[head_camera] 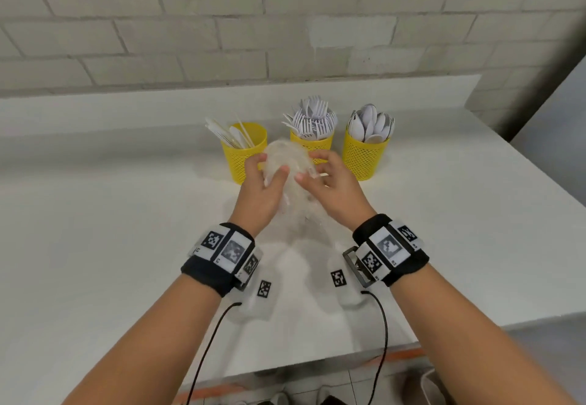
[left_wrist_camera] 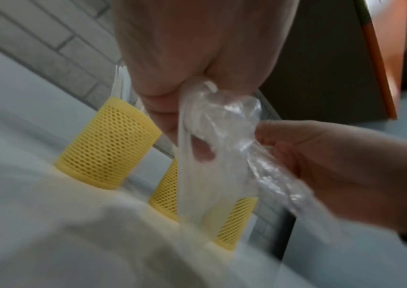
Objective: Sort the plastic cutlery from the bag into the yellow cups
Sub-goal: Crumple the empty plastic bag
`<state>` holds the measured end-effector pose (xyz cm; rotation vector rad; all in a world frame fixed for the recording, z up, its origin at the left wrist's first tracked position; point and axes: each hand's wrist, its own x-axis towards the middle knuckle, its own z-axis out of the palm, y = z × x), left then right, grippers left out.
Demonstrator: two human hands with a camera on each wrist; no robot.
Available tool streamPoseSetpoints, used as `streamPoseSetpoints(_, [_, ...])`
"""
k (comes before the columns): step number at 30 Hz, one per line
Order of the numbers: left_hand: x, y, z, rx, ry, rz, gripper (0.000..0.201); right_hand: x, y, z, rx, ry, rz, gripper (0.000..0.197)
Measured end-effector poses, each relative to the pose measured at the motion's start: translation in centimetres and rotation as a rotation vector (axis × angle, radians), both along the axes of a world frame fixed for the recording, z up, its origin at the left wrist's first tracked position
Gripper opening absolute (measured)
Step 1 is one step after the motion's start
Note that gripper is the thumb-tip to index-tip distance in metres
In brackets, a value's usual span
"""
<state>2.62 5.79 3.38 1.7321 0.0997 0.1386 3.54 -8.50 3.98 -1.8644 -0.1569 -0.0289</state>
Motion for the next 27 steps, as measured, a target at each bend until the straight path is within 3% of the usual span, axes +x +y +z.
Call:
streamPoseSetpoints(3, [0.4,-1.2,1.8,-0.345,0.041,-0.080,0.026,-1.7,-0.5,0.7,0.072,-0.053,0.010,0.060])
streamPoseSetpoints(5, [0.2,-2.2,2.8,-0.479,0.075,-0.210,0.037,-2.8,-1.6,1.3,0.037,-0.081,-0.012,0.072])
streamPoseSetpoints(7, [-0.4,-3.5,3.5,-0.522,0.114,-0.368,0.053,-3.7,-3.3,1.6,-0.031,-0.140,-0.088,0.076])
streamPoseSetpoints(9, [-1.4,-5.3,3.9,-0.512,0.112,-0.527,0.050,-4.9,-5.7,1.7,-0.075,-0.210,-0.221,0.069])
streamPoseSetpoints(14, [-4.7,-12.7,4.0,-0.232,-0.001,-0.731,0.038,-10.3,-14.4,1.7,0.081,-0.276,-0.532,0.057])
streamPoseSetpoints(17, [-7.9,-18.2,2.8,-0.104,-0.127,-0.778,0.032,-14.8,-21.1,0.6,0.190,-0.321,-0.800,0.054])
streamPoseSetpoints(20, [-11.6,-23.7,1.0,-0.015,-0.199,-0.944,0.022,-19.3,-27.2,-1.5,0.317,-0.373,-1.058,0.044])
streamPoseSetpoints(23, [-15.0,-28.8,-2.3,0.123,-0.245,-1.154,0.018,-23.4,-32.4,-4.9,0.365,-0.378,-1.292,0.037])
streamPoseSetpoints(27, [-18.4,-33.1,-9.7,0.444,-0.258,-1.393,0.023,-27.1,-38.0,-12.0,0.394,-0.200,-1.555,0.033])
